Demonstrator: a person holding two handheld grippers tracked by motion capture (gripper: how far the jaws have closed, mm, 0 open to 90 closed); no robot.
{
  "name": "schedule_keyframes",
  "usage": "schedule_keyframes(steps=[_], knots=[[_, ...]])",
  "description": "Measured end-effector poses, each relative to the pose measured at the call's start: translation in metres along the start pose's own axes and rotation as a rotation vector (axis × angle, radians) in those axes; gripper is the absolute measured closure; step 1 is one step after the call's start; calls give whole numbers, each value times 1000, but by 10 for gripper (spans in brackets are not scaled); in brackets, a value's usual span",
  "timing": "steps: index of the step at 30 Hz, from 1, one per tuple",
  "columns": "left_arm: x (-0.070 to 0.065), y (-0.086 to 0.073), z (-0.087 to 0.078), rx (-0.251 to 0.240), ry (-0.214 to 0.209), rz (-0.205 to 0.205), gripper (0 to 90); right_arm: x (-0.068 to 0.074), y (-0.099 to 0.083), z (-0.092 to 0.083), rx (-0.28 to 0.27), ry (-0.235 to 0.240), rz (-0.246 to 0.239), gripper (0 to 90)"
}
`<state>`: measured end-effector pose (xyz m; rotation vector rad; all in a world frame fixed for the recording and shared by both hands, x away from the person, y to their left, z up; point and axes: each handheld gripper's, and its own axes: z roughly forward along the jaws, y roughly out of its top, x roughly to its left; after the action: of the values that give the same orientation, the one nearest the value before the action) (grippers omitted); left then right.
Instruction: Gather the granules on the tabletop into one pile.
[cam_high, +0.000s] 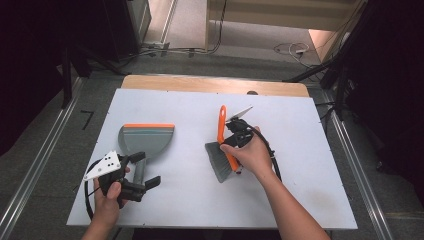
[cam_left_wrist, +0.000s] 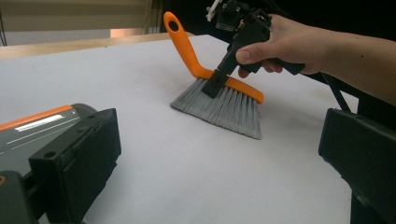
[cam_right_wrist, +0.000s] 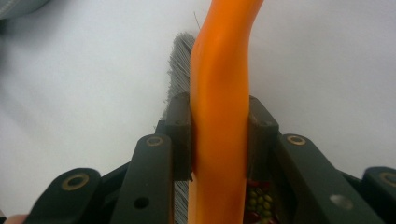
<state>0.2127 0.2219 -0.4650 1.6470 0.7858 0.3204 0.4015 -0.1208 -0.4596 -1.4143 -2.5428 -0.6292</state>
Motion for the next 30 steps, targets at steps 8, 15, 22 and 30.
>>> schedule_keyframes(steps=[8,15,22,30], knots=[[0,0,0,2,1,0,2,-12,-6,-8,-5,-21,15,670],[-1,0,1,2,1,0,2,-23,-10,-13,-6,-16,41,669],[-1,0,1,3,2,-1,2,-32,-14,-17,-6,-22,53,669],[-1,0,1,3,2,0,2,-38,-16,-20,-8,-31,60,668]])
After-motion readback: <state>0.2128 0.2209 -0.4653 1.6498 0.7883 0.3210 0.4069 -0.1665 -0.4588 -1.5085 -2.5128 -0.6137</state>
